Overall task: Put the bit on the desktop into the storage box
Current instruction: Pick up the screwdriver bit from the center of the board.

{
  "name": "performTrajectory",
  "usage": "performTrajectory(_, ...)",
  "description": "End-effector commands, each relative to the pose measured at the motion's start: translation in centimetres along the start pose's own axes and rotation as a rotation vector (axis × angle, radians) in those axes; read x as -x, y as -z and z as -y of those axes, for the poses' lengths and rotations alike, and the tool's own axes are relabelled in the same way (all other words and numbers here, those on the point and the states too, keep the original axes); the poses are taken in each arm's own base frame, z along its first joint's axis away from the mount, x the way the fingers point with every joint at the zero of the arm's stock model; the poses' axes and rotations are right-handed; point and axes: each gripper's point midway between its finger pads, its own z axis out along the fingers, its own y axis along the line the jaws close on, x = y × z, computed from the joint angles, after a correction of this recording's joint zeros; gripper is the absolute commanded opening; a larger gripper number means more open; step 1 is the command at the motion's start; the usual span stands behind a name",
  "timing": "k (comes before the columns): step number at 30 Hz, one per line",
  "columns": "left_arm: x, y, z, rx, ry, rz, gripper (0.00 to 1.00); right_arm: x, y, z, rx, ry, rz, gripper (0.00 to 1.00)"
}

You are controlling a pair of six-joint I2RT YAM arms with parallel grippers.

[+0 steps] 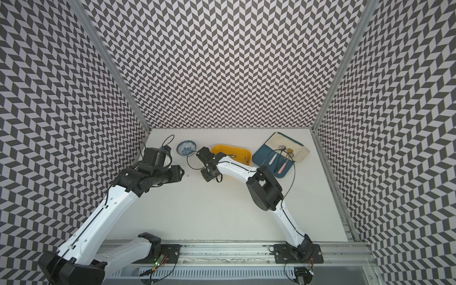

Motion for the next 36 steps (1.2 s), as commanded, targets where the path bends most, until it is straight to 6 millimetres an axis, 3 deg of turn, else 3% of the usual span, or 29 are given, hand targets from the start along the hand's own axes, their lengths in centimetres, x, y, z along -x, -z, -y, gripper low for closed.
performTrajectory(1,-0.8,0.3,-0.4,-0.003,0.012,-0.013,0.46,1.3,-0.6,0.2,-0.020,0.020,0.037,0.50)
performTrajectory(19,-1.1,0.5,-1.0,0.005,0.017,-0.014,0.46,2.2,-1.9,-0.5,0.008,0.078,0.068,0.45)
performTrajectory(36,-1.2,0.4,-1.2,0.003,0.020,-0.016,0.46,1.6,-3.4,-0.6,0.021,0.092,0.062,0.41)
